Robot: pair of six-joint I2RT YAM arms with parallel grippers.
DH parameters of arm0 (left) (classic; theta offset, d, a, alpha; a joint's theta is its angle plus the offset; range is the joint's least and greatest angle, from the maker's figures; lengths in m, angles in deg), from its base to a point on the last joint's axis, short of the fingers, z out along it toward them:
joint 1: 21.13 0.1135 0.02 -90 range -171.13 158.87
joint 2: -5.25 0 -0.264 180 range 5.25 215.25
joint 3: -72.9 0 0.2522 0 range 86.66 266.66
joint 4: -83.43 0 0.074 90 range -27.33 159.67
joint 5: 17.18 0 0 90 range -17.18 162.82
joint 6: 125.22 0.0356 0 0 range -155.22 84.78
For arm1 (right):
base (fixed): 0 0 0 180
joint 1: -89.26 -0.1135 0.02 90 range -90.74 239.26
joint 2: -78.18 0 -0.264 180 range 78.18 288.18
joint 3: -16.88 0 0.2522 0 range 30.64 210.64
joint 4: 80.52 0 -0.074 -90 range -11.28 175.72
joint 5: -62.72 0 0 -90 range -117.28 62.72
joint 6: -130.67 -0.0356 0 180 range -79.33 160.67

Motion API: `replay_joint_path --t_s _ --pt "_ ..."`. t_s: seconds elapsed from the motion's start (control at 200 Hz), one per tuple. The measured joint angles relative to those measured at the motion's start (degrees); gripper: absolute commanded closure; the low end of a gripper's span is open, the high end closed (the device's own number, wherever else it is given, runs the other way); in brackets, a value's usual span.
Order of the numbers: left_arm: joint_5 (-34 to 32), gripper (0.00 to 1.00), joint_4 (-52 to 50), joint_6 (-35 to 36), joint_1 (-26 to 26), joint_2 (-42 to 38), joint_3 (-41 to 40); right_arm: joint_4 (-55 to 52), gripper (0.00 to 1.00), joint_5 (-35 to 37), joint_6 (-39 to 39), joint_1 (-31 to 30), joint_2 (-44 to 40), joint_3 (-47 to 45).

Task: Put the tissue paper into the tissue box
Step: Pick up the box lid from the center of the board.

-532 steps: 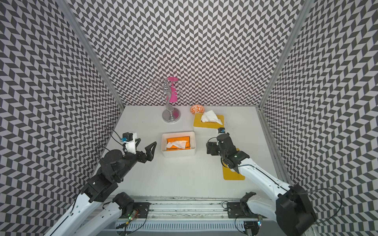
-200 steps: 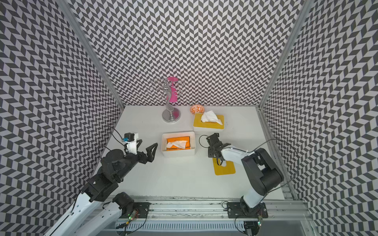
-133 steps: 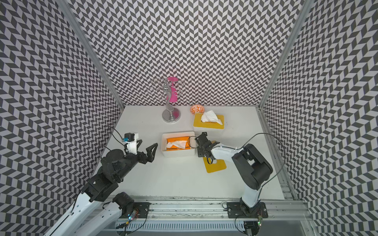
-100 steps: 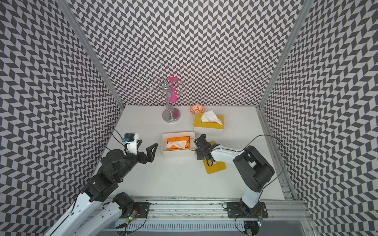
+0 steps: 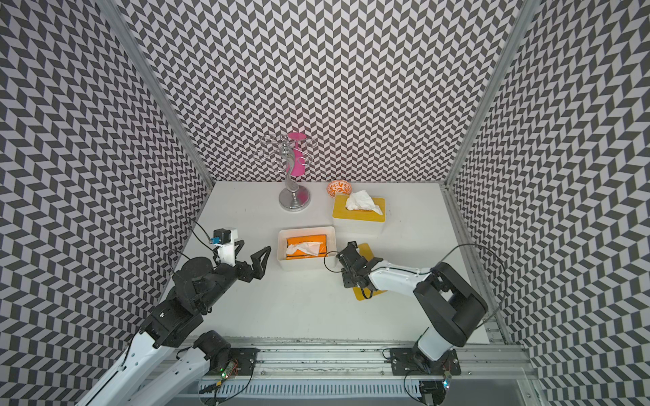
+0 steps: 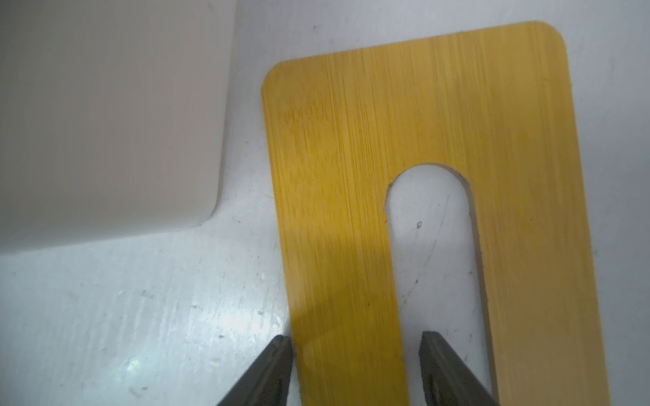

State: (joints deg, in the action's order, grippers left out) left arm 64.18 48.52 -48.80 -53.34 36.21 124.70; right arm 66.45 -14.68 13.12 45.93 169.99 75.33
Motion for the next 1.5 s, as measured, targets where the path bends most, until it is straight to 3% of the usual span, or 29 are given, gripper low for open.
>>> replay_joint_path --t_s 1.282,1.502 --pt "-0.4 0.00 -0.2 0.0 -1.0 -0.3 0.0 0.7 0.44 2.7 -3.2 -4.4 -0.3 -1.3" --pt "-0.6 0.00 -0.2 0.0 -1.2 -0.3 0.0 0.6 0.49 4.0 -4.2 -5.6 0.5 -0.8"
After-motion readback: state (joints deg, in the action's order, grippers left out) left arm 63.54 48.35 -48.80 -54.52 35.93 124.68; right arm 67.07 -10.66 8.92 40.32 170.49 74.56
